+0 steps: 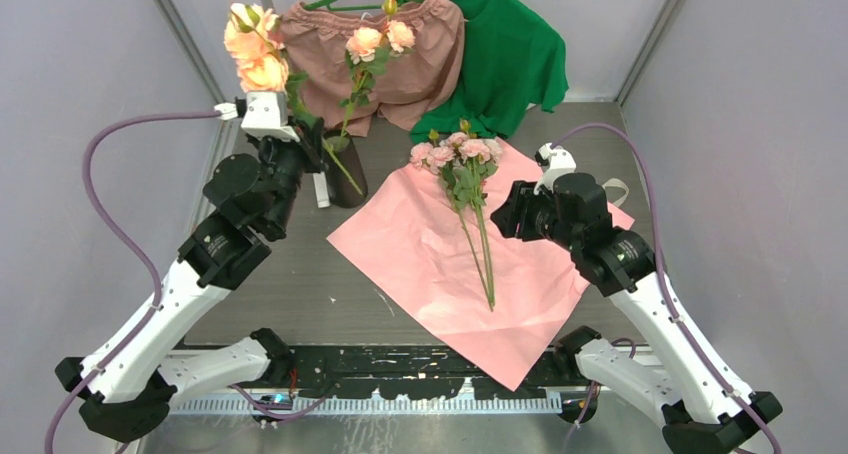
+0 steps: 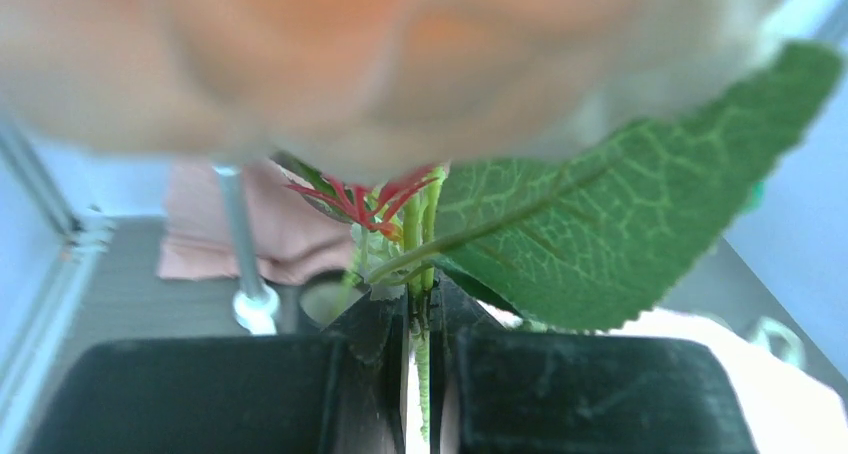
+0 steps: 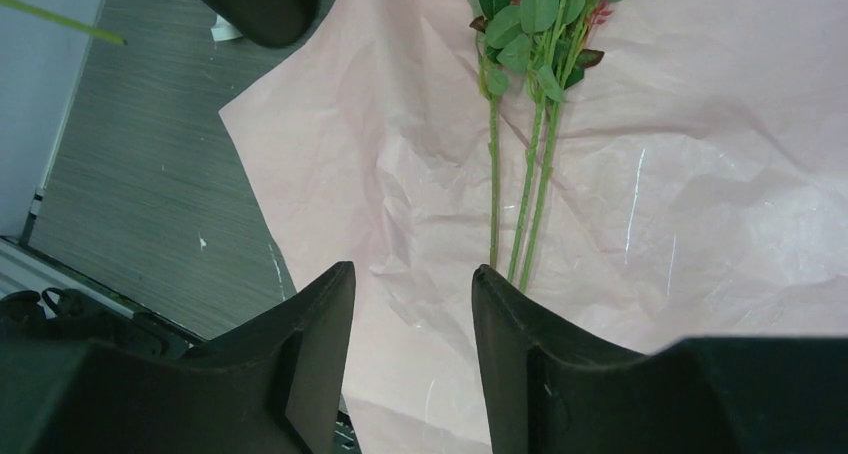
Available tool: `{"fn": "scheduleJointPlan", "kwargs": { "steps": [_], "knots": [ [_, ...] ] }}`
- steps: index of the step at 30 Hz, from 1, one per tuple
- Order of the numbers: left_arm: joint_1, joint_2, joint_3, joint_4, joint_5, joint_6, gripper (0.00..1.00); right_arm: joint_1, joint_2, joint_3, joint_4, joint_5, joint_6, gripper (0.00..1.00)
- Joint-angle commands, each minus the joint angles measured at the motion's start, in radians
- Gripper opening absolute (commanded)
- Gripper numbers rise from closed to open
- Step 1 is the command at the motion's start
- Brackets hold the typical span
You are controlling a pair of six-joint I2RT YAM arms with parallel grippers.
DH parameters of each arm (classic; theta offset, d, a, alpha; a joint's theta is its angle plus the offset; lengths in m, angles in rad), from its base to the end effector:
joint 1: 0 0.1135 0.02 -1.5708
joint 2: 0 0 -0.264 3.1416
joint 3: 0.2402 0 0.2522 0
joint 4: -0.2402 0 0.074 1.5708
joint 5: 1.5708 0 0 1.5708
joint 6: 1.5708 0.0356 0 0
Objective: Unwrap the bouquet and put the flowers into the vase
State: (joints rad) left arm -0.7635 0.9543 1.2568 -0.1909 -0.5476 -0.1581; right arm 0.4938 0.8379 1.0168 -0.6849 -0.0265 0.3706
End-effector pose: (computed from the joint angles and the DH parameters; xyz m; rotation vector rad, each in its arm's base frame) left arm 0.1480 -0.1160 0.4708 -0.0024 1.4852 -0.3482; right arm 0.1489 0.0812 0.3592 -0.1473 2.1193 0.5498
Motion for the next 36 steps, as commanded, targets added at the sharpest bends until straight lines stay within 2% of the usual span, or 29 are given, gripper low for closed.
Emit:
{"fn": "scheduleJointPlan", "kwargs": {
  "steps": [1,7,12,16,24,36],
  "knots": [
    [0.04,0.018,0.037,0.247,-0.131,0.205,0.0,0.003,0.006,0.005,0.087,0.012,-0.019,0.52],
    [0.118,0.128,0.153,0.303,-0.096,0.299,0.0,0.005,0.022,0.005,0.1,0.011,-0.018,0.52],
    [0.2,0.228,0.247,0.296,-0.017,0.291,0.0,0.005,0.029,0.012,0.095,0.013,-0.03,0.52],
    [0.233,0.307,0.33,0.268,-0.034,0.297,0.0,0.005,0.032,0.012,0.092,0.022,-0.039,0.52],
    [0.298,0.396,0.375,0.261,0.036,0.236,0.0,0.005,0.046,0.022,0.091,0.022,-0.056,0.52],
    [0.335,0.401,0.313,0.221,0.066,0.122,0.0,0.005,0.052,0.014,0.093,0.061,-0.055,0.52]
  ]
}}
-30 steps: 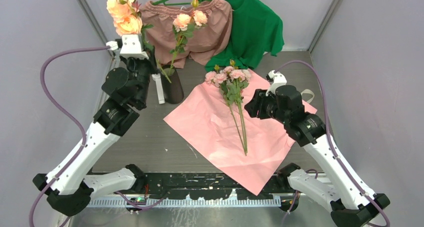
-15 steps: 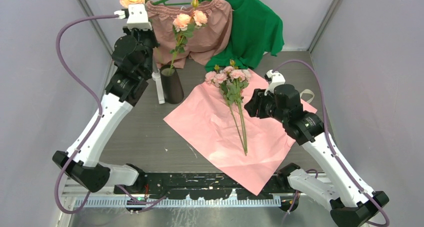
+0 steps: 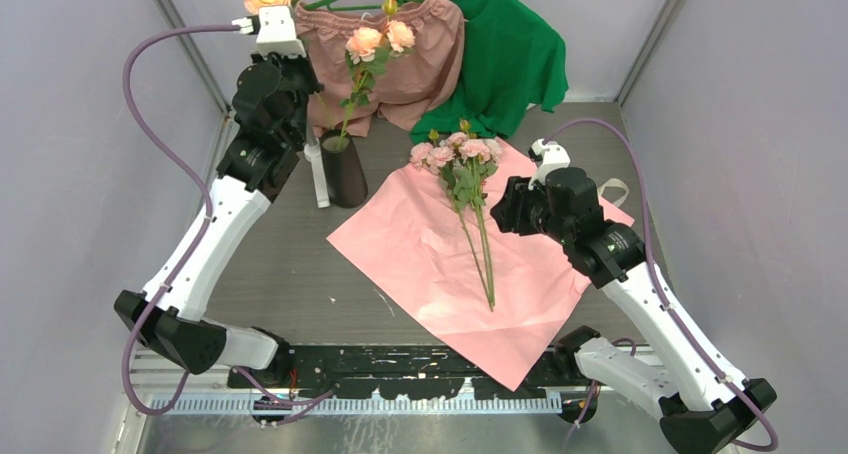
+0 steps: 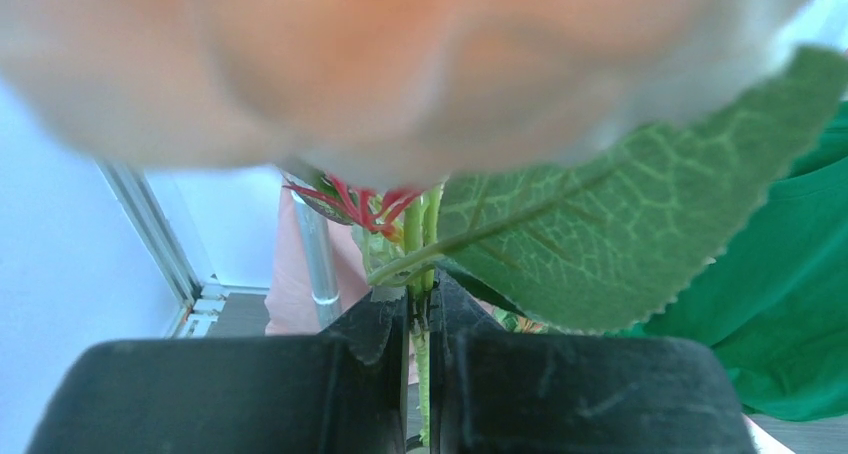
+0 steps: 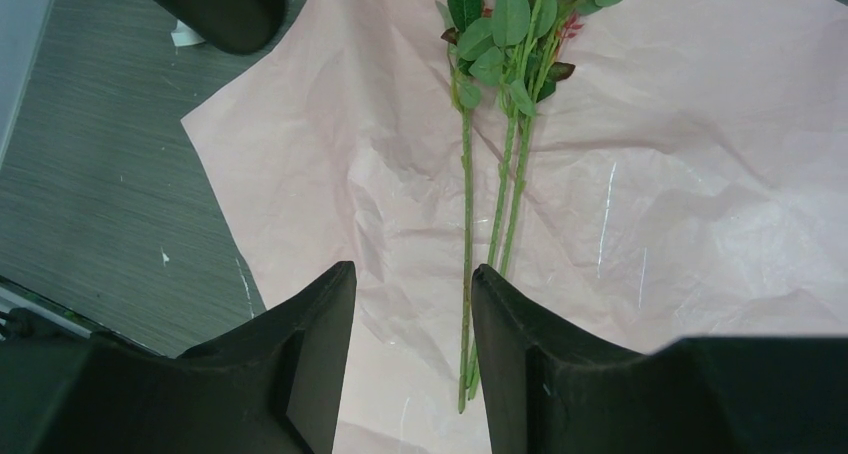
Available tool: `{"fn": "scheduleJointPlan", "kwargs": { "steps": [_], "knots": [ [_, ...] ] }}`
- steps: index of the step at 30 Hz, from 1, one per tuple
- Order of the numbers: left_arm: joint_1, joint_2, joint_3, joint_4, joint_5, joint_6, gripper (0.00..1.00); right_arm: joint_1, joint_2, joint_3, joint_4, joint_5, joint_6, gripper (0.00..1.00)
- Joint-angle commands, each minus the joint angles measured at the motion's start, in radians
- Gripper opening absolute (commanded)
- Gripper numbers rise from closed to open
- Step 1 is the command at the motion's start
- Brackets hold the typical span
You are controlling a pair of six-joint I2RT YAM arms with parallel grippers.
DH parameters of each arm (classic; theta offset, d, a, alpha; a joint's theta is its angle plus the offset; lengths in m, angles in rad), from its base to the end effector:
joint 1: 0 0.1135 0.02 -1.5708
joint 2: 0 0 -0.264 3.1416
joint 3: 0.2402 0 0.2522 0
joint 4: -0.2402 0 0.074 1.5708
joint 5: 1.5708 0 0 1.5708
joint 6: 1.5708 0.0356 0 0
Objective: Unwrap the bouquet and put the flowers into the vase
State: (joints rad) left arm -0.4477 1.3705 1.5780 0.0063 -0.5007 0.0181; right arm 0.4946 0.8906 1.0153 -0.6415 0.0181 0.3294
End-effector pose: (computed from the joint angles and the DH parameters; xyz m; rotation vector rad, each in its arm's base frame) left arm 0.2757 -0.1134 0.5037 -0.1026 1.3798 -0.0192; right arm 0.1630 0.0872 0.3546 -0.1641 2.1173 0.4772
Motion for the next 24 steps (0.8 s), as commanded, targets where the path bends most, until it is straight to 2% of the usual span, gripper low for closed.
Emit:
{"fn": "scheduleJointPlan", "kwargs": {
  "steps": [1,16,24],
  "knots": [
    [0.023,-0.017,-0.016,0.023,0.018,-0.058,0.0,0.004,-0.001,0.014,0.049,0.015,-0.013,0.52],
    [0.103,0.028,-0.204,0.05,0.052,-0.191,0.0,0.004,0.011,0.005,0.046,0.011,-0.01,0.52],
    [0.132,0.111,-0.199,0.003,0.074,-0.239,0.0,0.004,0.024,0.006,0.053,0.004,-0.011,0.52]
  ]
}}
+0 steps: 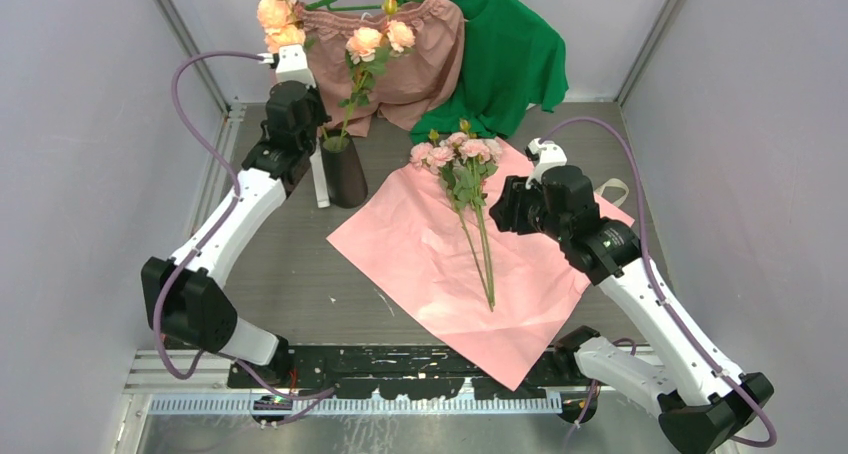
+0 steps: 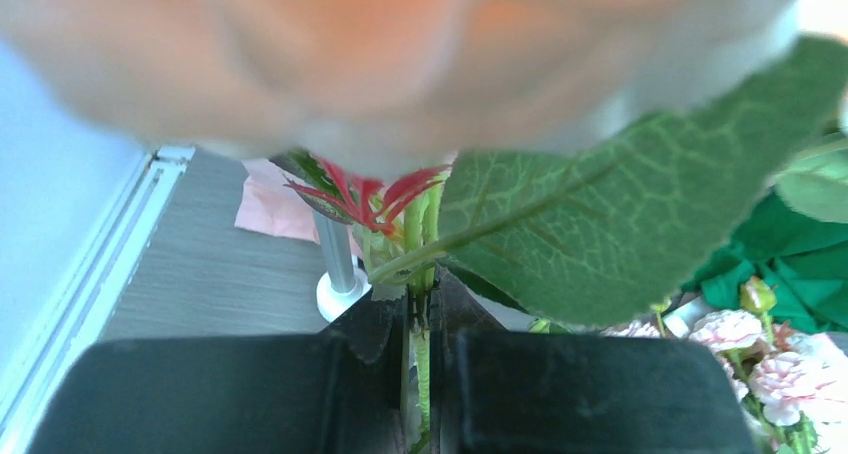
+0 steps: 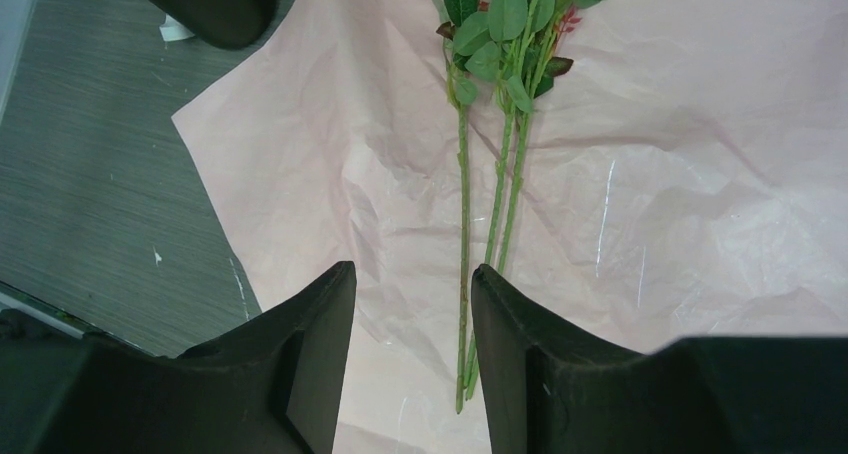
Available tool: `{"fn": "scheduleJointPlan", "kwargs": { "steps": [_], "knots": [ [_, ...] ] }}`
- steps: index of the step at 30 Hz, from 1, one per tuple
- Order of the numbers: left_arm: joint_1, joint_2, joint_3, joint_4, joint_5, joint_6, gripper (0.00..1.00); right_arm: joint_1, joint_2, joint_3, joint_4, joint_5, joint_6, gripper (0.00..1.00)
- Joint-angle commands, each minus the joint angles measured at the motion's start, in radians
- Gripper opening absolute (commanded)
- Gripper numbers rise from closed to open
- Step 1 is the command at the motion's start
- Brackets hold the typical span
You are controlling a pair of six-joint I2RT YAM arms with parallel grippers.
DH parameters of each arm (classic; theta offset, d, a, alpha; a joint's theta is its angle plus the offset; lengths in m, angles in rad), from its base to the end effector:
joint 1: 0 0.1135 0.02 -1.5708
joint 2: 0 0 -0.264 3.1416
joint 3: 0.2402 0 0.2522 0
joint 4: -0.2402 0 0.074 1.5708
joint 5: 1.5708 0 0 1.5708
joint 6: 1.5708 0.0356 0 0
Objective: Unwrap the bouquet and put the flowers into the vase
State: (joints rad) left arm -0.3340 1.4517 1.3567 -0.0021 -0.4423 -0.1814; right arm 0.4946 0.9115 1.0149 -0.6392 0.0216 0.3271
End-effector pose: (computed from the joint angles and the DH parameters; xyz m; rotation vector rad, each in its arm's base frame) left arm 0.3298 -0.0983 0.4018 -0.2067 1.6456 -0.0225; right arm 0.1676 0.0895 0.3512 -0.1660 2.1353 0.4657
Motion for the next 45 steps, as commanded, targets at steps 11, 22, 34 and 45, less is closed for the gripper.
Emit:
{"fn": "scheduleJointPlan", "kwargs": {
  "steps": [11,22,34,45],
  "knots": [
    [0.047,0.111,0.127,-0.171,0.007,-0.095,0.25,0.004,0.003,-0.004,0.059,-0.007,-0.008,0.52],
    [0.047,0.086,0.167,-0.285,0.105,-0.099,0.68,0.004,0.008,-0.007,0.065,-0.008,-0.008,0.52],
    [0.033,-0.032,0.162,-0.467,0.208,-0.1,0.78,0.004,0.137,0.018,0.038,0.012,0.04,0.52],
    [0.027,-0.143,0.074,-0.53,0.254,-0.141,0.81,0.003,0.355,0.077,0.097,0.072,0.096,0.53]
  ]
}}
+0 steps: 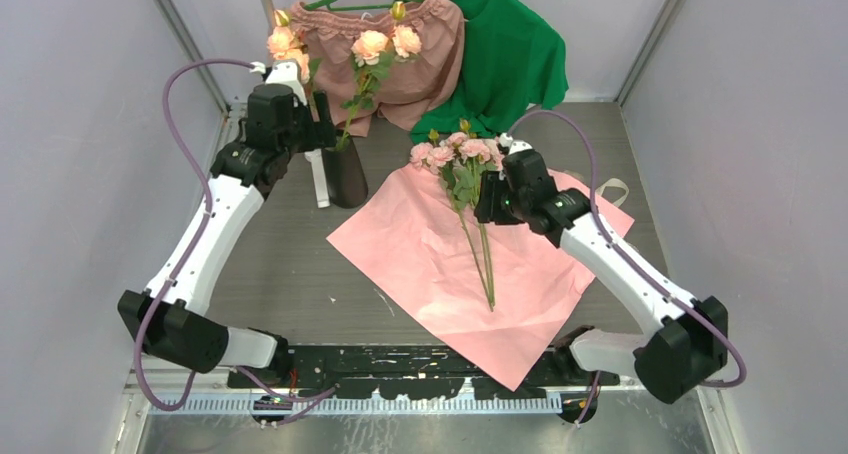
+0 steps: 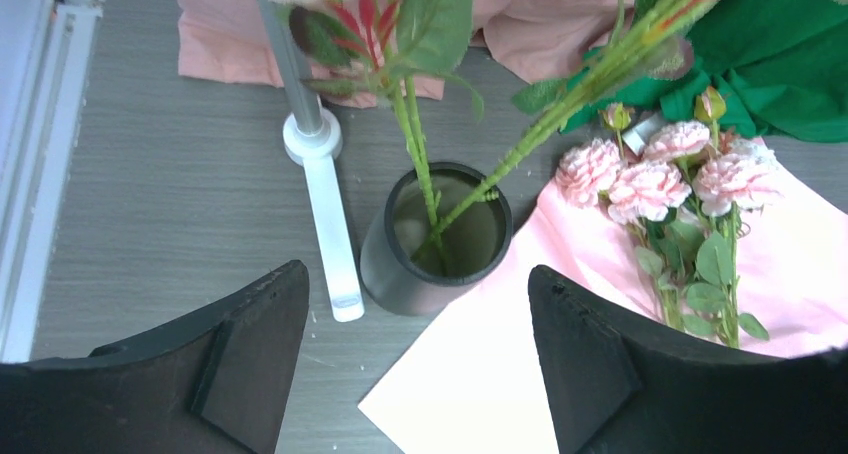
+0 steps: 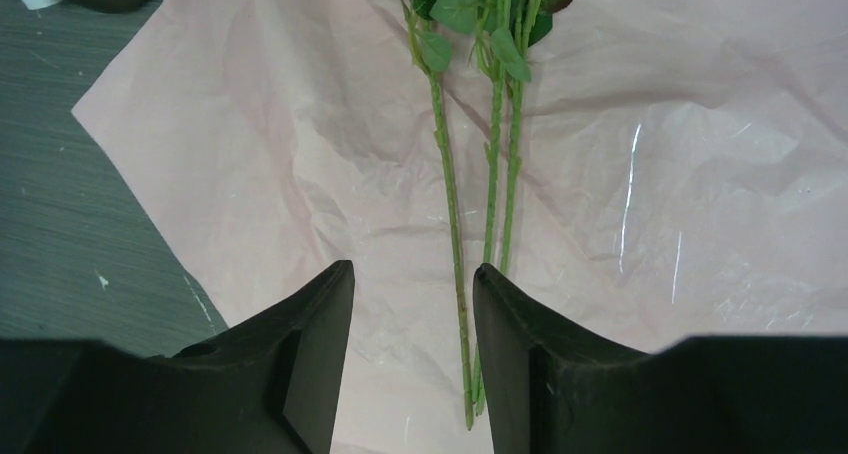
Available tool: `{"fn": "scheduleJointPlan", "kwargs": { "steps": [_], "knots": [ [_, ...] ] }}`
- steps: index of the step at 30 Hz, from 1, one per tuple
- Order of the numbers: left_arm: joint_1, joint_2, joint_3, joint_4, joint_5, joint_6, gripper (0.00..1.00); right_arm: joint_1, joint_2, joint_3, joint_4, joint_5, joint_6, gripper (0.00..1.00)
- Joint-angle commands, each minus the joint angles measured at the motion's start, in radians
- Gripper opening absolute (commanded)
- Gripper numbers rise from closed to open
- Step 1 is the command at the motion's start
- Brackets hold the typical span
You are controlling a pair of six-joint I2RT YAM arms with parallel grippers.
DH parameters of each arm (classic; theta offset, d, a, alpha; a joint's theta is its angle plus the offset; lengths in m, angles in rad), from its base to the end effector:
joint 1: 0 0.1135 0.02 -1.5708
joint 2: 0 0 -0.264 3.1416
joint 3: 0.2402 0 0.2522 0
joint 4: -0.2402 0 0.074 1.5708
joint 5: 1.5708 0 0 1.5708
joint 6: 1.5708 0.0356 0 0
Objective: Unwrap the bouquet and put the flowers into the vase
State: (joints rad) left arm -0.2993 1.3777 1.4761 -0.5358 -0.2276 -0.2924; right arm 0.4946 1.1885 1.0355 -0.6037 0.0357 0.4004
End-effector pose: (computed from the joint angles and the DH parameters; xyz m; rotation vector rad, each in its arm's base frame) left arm 0.2944 -0.0825 0.4103 -0.1381 1.9946 -0.1519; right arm 0.2228 0.1187 0.3052 -0.0930 2.3607 0.4027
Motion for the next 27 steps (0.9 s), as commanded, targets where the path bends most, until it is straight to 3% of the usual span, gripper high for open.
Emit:
{"fn": "scheduleJointPlan", "kwargs": {
  "steps": [1,7,13,21,27],
  "knots": [
    [-0.013,-0.082,-0.066,0.003,0.039,-0.035,0.81,0.004,0.109,0.06,0.067,0.056,0.026,0.53],
    [-0.068,-0.194,-0.243,0.055,0.052,-0.087,0.79,0.004,0.267,0.058,0.148,0.042,0.045,0.53],
    [-0.192,-0.256,-0.334,0.072,-0.008,-0.108,0.79,0.004,0.399,0.09,0.182,0.001,0.054,0.53],
    [-0.31,-0.241,-0.43,0.116,-0.022,-0.156,0.78,0.004,0.491,0.088,0.216,-0.023,0.066,0.53],
    [-0.336,-0.234,-0.463,0.136,-0.023,-0.171,0.79,0.004,0.582,0.082,0.234,-0.022,0.067,0.52]
  ]
}}
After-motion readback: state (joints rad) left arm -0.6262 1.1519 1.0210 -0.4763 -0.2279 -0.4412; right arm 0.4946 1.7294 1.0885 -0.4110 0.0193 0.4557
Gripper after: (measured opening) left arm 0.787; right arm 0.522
